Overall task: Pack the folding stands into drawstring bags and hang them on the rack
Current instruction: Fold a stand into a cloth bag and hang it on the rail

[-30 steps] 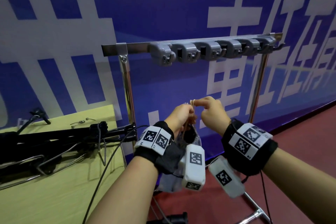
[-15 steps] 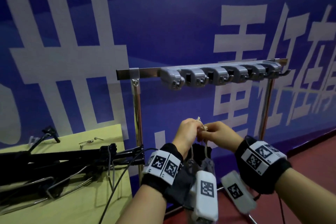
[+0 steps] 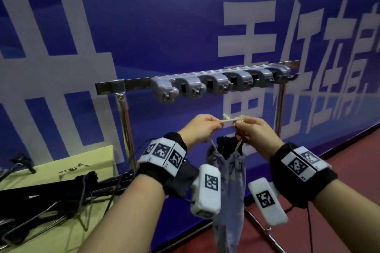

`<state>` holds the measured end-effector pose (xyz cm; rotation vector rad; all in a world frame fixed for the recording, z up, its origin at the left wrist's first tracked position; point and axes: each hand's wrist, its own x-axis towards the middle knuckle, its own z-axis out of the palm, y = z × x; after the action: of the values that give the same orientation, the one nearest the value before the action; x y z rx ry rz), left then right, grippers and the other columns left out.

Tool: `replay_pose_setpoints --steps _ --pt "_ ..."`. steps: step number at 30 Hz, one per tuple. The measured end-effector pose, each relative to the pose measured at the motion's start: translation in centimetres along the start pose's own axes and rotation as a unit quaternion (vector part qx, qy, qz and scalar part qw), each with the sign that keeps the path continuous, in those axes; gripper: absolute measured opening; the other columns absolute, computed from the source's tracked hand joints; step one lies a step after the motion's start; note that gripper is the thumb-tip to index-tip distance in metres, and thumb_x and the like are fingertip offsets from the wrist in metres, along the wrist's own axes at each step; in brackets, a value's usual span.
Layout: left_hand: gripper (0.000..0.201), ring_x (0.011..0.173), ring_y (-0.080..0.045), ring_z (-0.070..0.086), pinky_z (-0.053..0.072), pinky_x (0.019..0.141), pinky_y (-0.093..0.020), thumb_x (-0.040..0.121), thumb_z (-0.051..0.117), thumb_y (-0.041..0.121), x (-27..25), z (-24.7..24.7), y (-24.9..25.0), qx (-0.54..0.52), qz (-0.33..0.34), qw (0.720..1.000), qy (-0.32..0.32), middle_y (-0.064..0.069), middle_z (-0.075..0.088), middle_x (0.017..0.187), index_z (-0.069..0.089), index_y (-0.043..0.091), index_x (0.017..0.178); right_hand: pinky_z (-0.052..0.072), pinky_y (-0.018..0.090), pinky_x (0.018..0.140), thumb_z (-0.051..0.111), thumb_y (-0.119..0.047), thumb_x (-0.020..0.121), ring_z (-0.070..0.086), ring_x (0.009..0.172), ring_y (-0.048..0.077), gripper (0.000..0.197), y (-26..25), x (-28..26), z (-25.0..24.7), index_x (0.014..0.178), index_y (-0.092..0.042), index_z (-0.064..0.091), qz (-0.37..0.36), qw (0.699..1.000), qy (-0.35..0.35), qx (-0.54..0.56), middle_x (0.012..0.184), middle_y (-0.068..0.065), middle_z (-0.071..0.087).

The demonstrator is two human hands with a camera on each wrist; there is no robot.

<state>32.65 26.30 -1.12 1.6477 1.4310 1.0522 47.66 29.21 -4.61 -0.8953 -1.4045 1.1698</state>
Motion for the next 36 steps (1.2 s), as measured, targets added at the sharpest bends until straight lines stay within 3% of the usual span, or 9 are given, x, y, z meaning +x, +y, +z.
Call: replay_pose_setpoints --steps 2,8,15,18,24,28,31,33,36 --pt "0.013 0.059 -0.011 0.042 0.033 0.056 -0.025 0.092 0.051 0.009 1.1 1.2 1.8 -0.084 -0.001 0.996 -0.017 0.001 0.045 0.067 0.044 0.019 0.097 0.032 0.022 0.054 0.045 -0.002 0.095 0.039 0.043 0.009 0.028 -0.6 1.0 -1.8 0.070 -0.007 0.056 -0.018 0.998 0.044 0.038 0.050 -0.003 0.037" --pt "0.019 0.073 -0.011 0.046 0.036 0.069 -0.032 0.091 0.042 0.020 5.3 7.2 5.8 -0.374 0.021 0.919 -0.121 0.003 0.059 0.083 0.049 0.022 0.074 0.033 0.016 0.042 0.053 -0.006 0.091 0.039 0.045 0.011 0.025 -3.0 3.8 -9.7 0.068 -0.009 0.063 -0.080 0.983 0.162 0.014 0.054 0.002 0.043" --pt "0.031 0.084 -0.013 0.044 0.036 0.079 -0.033 0.090 0.031 0.027 10.4 13.2 7.8 -0.411 0.058 0.896 -0.155 -0.001 0.059 0.103 0.060 0.016 0.093 0.037 0.016 0.038 0.055 0.000 0.086 0.040 0.036 0.011 0.024 -3.9 8.3 -15.3 0.063 -0.006 0.058 -0.070 0.968 0.238 0.037 0.051 0.005 0.042" --pt "0.044 0.092 -0.013 0.042 0.034 0.087 -0.032 0.088 0.028 0.017 12.0 14.6 8.6 -0.372 0.070 0.910 -0.168 0.001 0.056 0.108 0.058 0.009 0.118 0.038 0.027 0.048 0.063 -0.003 0.081 0.042 0.044 0.016 0.025 -4.1 10.5 -16.9 0.057 -0.008 0.059 -0.065 0.961 0.262 0.060 0.051 0.005 0.047" --pt "0.053 0.086 -0.015 0.052 0.047 0.073 -0.026 0.085 0.025 0.009 14.4 16.2 10.1 -0.378 0.080 0.909 -0.154 -0.004 0.056 0.097 0.049 0.004 0.132 0.048 0.027 0.052 0.065 -0.016 0.080 0.054 0.044 0.017 0.023 -4.2 14.5 -18.0 0.058 -0.012 0.065 -0.051 0.958 0.281 0.034 0.041 -0.001 0.058" --pt "0.028 0.068 -0.010 0.057 0.045 0.066 -0.026 0.082 0.034 0.017 15.2 16.6 9.5 -0.341 0.067 0.926 -0.149 0.004 0.062 0.074 0.059 0.012 0.094 0.048 0.024 0.050 0.058 -0.019 0.086 0.052 0.034 0.008 0.023 -3.2 16.3 -19.2 0.064 -0.013 0.056 0.013 0.961 0.276 -0.014 0.048 -0.002 0.058" --pt "0.023 0.075 -0.003 0.047 0.033 0.088 -0.037 0.090 0.033 0.008 15.5 16.4 8.3 -0.294 0.045 0.945 -0.138 0.009 0.048 0.081 0.040 0.022 0.073 0.051 0.024 0.051 0.050 -0.009 0.089 0.052 0.031 0.002 0.008 -1.0 15.7 -20.8 0.086 -0.014 0.055 0.092 0.971 0.216 -0.039 0.071 0.001 0.053" --pt "0.022 0.087 -0.002 0.044 0.027 0.096 -0.041 0.090 0.034 0.006 15.6 16.0 7.0 -0.271 0.025 0.953 -0.132 0.009 0.044 0.091 0.046 0.022 0.082 0.051 0.021 0.045 0.041 0.006 0.089 0.053 0.030 0.005 0.021 0.1 14.9 -21.0 0.095 -0.006 0.058 0.100 0.974 0.204 -0.019 0.058 0.005 0.057" --pt "0.042 0.123 -0.013 0.038 0.029 0.103 -0.042 0.094 0.036 0.007 14.7 15.7 5.8 -0.226 -0.001 0.967 -0.116 0.001 0.044 0.130 0.044 0.010 0.135 0.042 0.014 0.035 0.043 0.004 0.090 0.049 0.029 0.006 0.028 0.0 14.4 -20.7 0.109 0.000 0.063 0.067 0.964 0.251 -0.047 0.030 -0.005 0.048"
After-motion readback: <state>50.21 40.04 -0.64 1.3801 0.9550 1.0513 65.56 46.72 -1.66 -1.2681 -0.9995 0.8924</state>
